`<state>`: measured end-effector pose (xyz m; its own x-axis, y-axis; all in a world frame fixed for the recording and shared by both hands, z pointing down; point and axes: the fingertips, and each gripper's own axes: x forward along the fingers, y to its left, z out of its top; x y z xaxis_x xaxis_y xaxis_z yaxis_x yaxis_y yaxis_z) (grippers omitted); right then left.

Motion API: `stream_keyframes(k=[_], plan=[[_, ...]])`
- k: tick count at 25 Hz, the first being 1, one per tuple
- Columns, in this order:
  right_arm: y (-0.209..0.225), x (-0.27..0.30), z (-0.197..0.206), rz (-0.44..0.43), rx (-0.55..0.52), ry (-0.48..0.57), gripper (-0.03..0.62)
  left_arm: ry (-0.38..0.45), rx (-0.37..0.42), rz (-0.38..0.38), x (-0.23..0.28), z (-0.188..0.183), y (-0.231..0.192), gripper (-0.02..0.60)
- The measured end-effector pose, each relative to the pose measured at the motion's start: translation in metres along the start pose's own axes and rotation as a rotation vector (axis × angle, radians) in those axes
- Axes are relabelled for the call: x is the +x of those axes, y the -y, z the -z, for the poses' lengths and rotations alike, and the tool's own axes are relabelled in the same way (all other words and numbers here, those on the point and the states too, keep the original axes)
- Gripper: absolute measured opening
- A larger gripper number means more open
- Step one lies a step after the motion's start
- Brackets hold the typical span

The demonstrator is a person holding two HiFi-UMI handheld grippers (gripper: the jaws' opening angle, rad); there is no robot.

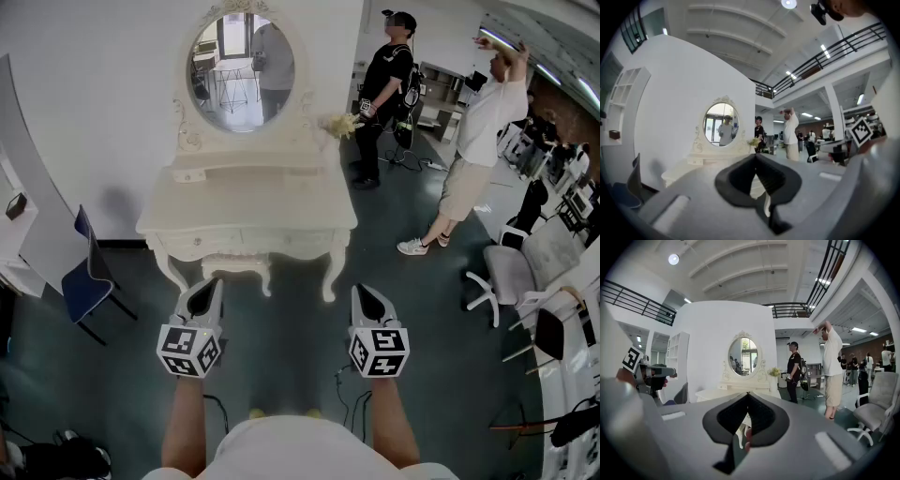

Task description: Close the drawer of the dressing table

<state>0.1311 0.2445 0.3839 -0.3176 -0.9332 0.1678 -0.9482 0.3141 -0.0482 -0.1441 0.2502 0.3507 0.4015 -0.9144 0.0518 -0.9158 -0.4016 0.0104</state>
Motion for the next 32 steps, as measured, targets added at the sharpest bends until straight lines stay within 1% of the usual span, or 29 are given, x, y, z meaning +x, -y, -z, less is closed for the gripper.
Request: stream_keyframes(k=[4, 13, 32], plan=[[0.002, 0.002, -0.001, -0.001, 0.003, -0.001, 0.002, 0.005, 0.004, 0.003, 0.004, -0.004, 0.001, -0.002], [0.004, 0.009, -0.001, -0.001, -0.002, 0.004, 0.002, -0.007, 0.005, 0.005, 0.010, 0.001, -0.001, -0.002], [0.014, 0.014, 0.004, -0.017, 0.002, 0.003, 0.002, -0.027, 0.012, 0.017, 0.024, 0.006, 0.014, -0.002]])
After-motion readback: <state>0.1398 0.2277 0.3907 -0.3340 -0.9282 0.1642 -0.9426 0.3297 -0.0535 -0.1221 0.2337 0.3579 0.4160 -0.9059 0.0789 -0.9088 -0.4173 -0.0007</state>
